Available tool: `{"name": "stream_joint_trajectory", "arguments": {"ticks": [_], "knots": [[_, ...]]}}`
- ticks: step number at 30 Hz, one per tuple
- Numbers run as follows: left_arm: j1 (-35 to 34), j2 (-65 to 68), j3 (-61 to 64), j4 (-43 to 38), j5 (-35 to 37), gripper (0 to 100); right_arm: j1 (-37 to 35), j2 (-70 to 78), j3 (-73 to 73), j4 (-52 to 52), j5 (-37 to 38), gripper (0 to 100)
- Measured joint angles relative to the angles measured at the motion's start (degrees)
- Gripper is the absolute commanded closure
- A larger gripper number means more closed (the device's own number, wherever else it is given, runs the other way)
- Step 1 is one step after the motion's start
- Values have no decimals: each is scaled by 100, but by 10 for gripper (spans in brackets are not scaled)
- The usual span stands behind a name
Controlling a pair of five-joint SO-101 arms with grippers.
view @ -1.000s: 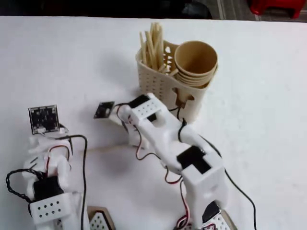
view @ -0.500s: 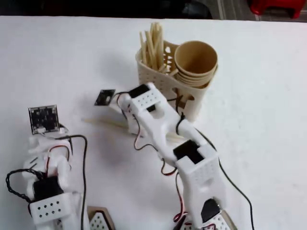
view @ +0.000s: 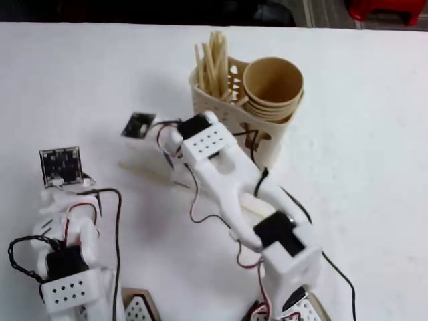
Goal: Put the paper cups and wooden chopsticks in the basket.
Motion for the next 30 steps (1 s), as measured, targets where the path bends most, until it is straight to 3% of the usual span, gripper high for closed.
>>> {"name": "stream_joint_trajectory", "arguments": {"ticks": [7,14,22,30], "knots": [[0,0,0,0,0,973,-9,-1143,-79,0,-615,980],[0,0,0,0,0,973,0,-2145,-1345,0,-1495,980],[0,0,0,0,0,973,0,-2207,-3130,-316,-1556,980],[0,0,0,0,0,973,431,-2207,-3314,-1644,-1556,979]]}}
